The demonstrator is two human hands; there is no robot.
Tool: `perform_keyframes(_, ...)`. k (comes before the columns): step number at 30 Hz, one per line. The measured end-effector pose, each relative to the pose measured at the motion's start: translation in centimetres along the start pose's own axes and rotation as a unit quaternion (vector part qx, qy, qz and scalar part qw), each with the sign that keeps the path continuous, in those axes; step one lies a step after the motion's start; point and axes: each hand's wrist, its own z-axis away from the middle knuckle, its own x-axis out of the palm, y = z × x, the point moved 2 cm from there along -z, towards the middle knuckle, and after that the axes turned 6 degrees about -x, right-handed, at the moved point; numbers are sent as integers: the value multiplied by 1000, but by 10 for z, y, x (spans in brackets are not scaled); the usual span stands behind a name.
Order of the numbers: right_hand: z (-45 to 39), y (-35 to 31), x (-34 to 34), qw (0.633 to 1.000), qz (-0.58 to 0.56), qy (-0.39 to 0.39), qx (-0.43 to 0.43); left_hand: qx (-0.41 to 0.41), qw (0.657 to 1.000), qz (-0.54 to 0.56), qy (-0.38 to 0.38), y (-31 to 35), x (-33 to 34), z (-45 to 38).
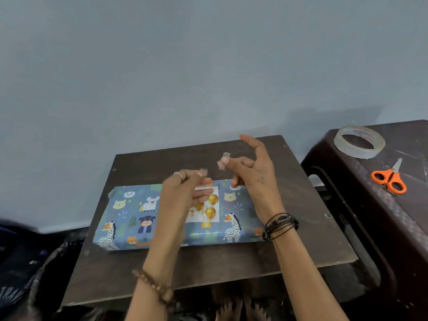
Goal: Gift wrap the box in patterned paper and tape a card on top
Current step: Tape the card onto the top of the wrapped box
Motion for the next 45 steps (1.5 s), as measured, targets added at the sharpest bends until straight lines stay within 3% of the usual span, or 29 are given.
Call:
perform_keyframes(4, 0, 2, 6, 999, 26, -35, 6, 3, 998, 59, 18, -5, -1, 0)
perform_keyframes(8, -4, 7, 11, 996, 68, -55, 11, 21, 998, 50, 28, -5, 1, 0)
perform_keyframes(18, -6, 13, 18, 983, 141, -120, 15, 28, 997, 75, -8, -3, -2, 0)
perform_keyframes(27, -7, 16, 23, 979, 189, -54, -44, 32, 992, 110, -54, -1, -9, 0)
perform_keyframes(36, -6, 21, 17, 998, 56, -4, 5, 42, 995, 80, -35, -3, -12, -4)
perform_keyframes(45, -10, 22, 20, 993, 112, 18, 8, 39, 997, 49, -54, -4, -10, -4)
